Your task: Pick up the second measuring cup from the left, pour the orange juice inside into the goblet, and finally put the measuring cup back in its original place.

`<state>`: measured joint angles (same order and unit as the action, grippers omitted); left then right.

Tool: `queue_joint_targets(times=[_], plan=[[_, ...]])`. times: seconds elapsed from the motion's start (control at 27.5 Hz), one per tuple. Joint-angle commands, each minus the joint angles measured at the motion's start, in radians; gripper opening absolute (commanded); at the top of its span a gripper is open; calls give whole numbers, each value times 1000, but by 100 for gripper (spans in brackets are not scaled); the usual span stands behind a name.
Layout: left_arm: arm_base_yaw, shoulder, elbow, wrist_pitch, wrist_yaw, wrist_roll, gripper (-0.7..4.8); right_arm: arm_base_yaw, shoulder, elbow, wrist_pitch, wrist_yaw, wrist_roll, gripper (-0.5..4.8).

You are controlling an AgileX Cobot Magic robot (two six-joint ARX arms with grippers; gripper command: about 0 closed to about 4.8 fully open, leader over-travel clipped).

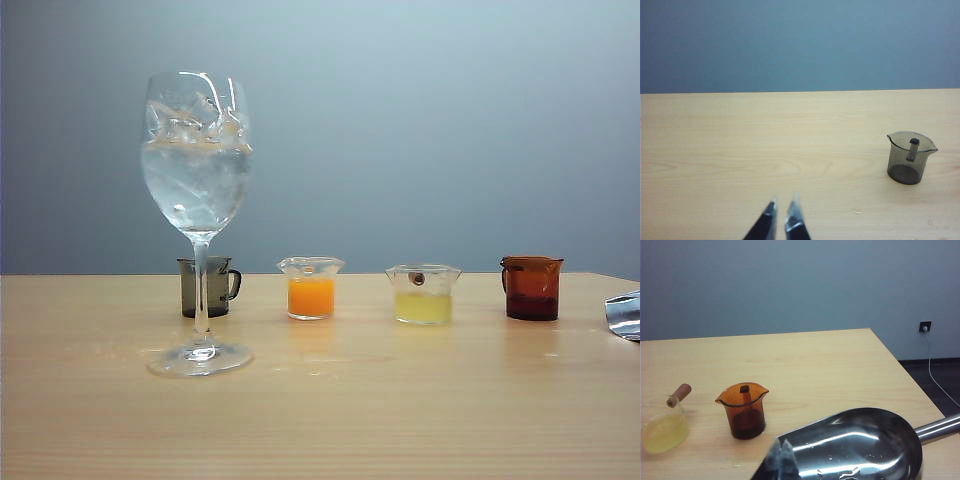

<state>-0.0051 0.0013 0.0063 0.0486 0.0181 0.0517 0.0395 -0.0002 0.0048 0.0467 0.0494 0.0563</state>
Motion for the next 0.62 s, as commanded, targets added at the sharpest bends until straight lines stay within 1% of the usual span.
queue_joint_targets(times=[0.04, 0.15, 0.18, 0.25, 0.29, 0.36, 0.47, 0.51, 0.55, 0.62], plan=[[2, 0, 3, 16, 4, 0, 34, 0, 2, -1, 7, -3, -8, -5], [2, 0, 3, 16, 4, 0, 31, 0, 2, 0, -1, -2, -28, -5], [2, 0, 3, 16, 4, 0, 19, 0, 2, 0, -5, -2, -41, -5], [2, 0, 3, 15, 3, 0, 15, 0, 2, 1, -13, -2, -46, -5], [2, 0, 3, 13, 2, 0, -9, 0, 2, 1, -13, -2, -46, -5], [2, 0, 3, 12, 0, 0, -6, 0, 2, 7, -16, -2, -46, -5], [1, 0, 15, 11, -34, -1, -6, 0, 8, 55, -40, 0, -46, -5], [1, 0, 26, 6, -47, -13, -6, 0, 9, 73, -47, 0, -46, -5], [1, 1, 47, -15, -60, -46, -6, 0, 14, 101, -47, 0, -45, -5], [1, 2, 74, -50, -60, -69, -6, 0, 26, 137, -51, 0, -45, -5]])
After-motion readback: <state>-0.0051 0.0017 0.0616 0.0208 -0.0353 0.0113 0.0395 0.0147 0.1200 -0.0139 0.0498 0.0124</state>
